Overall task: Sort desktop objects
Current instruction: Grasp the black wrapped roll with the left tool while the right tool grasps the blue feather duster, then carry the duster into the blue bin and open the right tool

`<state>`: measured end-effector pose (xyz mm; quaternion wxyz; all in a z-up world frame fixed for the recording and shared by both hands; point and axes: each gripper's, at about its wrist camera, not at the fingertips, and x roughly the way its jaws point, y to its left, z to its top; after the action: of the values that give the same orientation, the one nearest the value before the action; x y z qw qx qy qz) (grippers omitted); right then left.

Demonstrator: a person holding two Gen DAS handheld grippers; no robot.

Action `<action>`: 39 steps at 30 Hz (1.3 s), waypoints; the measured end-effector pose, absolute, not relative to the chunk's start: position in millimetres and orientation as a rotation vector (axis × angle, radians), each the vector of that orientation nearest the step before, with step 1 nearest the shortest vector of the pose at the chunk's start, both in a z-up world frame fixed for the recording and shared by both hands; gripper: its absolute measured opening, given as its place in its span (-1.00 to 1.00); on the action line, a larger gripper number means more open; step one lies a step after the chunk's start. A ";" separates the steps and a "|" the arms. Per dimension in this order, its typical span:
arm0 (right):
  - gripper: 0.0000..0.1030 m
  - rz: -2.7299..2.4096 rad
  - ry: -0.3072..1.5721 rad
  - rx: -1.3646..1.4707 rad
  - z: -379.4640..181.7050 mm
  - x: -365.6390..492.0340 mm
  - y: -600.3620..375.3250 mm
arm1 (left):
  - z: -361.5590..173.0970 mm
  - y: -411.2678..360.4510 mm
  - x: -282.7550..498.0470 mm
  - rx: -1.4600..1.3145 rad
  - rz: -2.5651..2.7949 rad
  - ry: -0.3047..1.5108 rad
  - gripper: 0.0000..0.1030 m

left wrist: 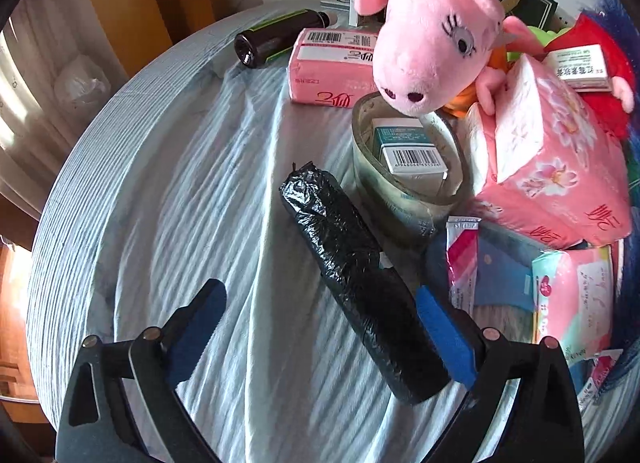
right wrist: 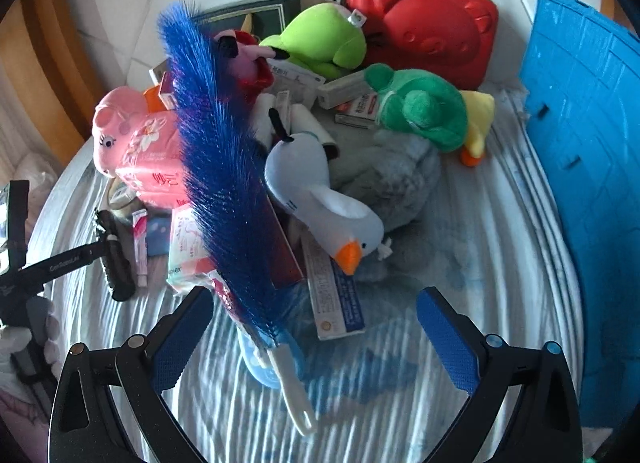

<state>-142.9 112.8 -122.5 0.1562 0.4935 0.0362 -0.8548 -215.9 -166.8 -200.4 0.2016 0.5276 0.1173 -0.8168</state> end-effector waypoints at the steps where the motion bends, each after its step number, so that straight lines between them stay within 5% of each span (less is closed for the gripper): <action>1: 0.95 -2.433 0.100 1.420 -127.6 -146.0 109.6 | -206.3 -166.8 -218.7 1.485 -2.294 0.346 0.79; 2: 0.85 -2.424 0.109 1.427 -132.0 -148.7 106.1 | -211.4 -167.7 -221.0 1.498 -2.297 0.377 0.79; 4: 0.18 -2.396 0.097 1.448 -138.1 -154.1 102.0 | -221.3 -167.9 -225.2 1.527 -2.279 0.395 0.79; 5: 0.06 -2.382 0.080 1.456 -140.7 -157.4 100.4 | -226.7 -166.0 -227.2 1.549 -2.270 0.378 0.80; 7: -0.05 -2.344 0.062 1.467 -145.8 -163.7 95.9 | -224.0 -158.0 -225.5 1.521 -2.310 0.326 0.60; 9: -0.06 -2.314 0.050 1.459 -147.4 -166.4 91.6 | -218.9 -151.3 -221.9 1.528 -2.369 0.334 -0.11; 12: -0.10 -2.279 0.074 1.453 -152.2 -166.7 82.8 | -215.0 -142.4 -212.0 1.547 -2.379 0.292 -0.23; 14: -0.35 -2.266 0.082 1.465 -158.3 -168.1 77.2 | -212.4 -138.3 -200.0 1.556 -2.388 0.291 -0.26; 15: -0.64 -2.258 0.063 1.466 -160.9 -169.2 77.2 | -209.0 -135.2 -193.0 1.556 -2.400 0.285 -0.29; 30: -0.72 -2.342 -0.080 1.177 -64.8 -110.1 111.5 | -96.4 -102.3 -110.8 1.299 -2.722 0.178 -0.44; 39: -0.72 -2.420 -0.098 1.198 -58.4 -76.5 143.0 | -111.8 -106.8 -91.8 1.353 -2.724 0.189 -0.47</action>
<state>-76.5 143.0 -58.4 0.2179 0.4326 -0.0355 -0.8741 -91.8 -106.8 -111.8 0.0473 0.4435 0.0621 -0.8929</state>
